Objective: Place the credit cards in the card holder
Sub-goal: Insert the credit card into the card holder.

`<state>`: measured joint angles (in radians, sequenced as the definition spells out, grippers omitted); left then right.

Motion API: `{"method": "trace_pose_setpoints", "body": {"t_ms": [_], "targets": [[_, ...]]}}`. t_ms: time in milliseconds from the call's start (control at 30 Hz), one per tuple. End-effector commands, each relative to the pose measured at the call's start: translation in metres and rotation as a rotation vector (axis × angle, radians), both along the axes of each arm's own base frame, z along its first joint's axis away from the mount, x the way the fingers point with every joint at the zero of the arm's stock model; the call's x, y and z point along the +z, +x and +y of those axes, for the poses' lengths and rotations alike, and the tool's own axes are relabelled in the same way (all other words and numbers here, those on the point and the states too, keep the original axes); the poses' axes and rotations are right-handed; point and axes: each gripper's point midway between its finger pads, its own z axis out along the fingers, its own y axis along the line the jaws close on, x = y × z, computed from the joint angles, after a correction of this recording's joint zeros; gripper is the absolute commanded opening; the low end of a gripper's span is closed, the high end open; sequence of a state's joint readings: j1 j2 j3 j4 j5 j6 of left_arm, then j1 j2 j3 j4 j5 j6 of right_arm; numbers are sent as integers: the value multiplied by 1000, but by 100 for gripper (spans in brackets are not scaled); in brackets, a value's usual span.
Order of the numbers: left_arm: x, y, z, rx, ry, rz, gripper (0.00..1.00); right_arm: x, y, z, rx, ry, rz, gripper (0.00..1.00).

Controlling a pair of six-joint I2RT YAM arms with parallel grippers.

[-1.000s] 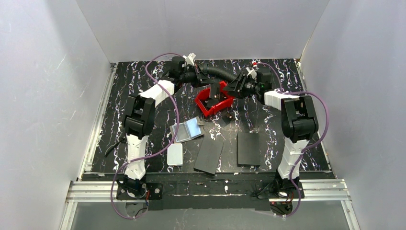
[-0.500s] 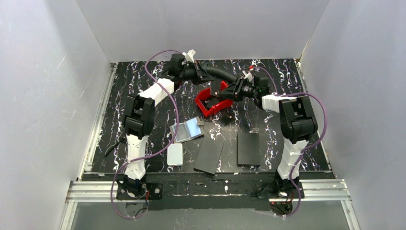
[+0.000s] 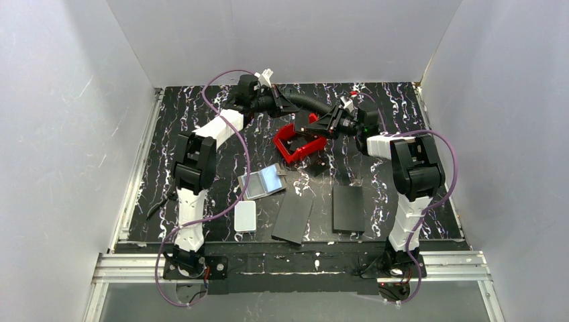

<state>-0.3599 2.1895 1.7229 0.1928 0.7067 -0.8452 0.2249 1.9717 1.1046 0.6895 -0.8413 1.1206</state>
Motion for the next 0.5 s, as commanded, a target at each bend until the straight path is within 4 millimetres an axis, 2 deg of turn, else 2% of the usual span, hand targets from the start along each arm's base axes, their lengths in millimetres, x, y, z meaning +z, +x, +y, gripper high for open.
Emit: {"method": "trace_pose_setpoints", "body": {"t_ms": [0,333,467], "targets": [[9,6,0,-6,-3,-35,0,23,-2,4,26,32,-82,35],[2,5,2,-8,19,-46,0,35,-6,4,26,56,-81,33],[4,6,0,-8,12,-39,0,41,-6,5,17,118,-73,32]]}}
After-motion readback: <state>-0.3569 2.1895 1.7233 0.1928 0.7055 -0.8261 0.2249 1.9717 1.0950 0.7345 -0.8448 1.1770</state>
